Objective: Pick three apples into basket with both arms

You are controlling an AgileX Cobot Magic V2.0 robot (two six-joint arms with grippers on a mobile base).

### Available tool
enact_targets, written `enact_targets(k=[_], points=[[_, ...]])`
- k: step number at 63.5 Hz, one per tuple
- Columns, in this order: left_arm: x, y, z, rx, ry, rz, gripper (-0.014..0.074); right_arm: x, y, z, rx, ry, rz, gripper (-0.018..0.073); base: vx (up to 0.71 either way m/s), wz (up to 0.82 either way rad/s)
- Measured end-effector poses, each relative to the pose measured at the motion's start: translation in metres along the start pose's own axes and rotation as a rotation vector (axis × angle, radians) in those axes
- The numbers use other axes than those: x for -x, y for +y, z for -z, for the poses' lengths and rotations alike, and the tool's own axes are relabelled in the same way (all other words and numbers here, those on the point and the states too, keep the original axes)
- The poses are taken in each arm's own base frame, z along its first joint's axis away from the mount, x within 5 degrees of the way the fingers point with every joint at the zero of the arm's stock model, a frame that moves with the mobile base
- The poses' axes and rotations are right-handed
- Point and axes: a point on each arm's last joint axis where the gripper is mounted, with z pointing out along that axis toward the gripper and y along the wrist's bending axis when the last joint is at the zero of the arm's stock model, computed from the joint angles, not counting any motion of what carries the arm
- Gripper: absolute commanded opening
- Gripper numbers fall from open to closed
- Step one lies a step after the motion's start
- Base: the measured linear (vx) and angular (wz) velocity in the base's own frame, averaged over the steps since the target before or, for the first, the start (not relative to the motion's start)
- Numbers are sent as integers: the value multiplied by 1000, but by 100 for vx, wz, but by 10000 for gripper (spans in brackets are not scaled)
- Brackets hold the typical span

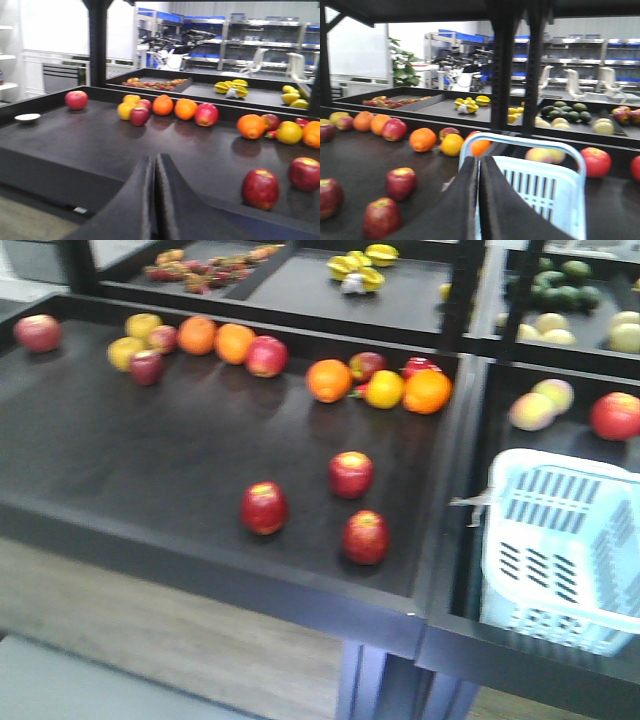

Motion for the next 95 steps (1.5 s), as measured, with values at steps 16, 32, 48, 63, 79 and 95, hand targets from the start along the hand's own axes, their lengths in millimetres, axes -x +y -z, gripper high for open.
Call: enact_targets(k=[16, 32, 48, 63, 79, 95], points=[[0, 0, 0, 0, 0, 0, -6, 0, 0, 0, 0, 0, 0, -9, 8, -43], [0, 0, 0, 0, 0, 0, -6, 0, 0, 0, 0, 0, 0, -9, 8, -38], [0, 0, 0, 0, 0, 0, -6, 0, 0, 0, 0, 0, 0, -9, 8, -27], [0, 0, 0, 0, 0, 0, -6, 0, 0, 0, 0, 0, 0, -9, 8, -16], [0, 0, 0, 0, 0, 0, -6, 0, 0, 0, 0, 0, 0, -9, 9, -8], [0, 0, 0, 0, 0, 0, -6, 0, 0, 0, 0, 0, 0, -9, 10, -3]])
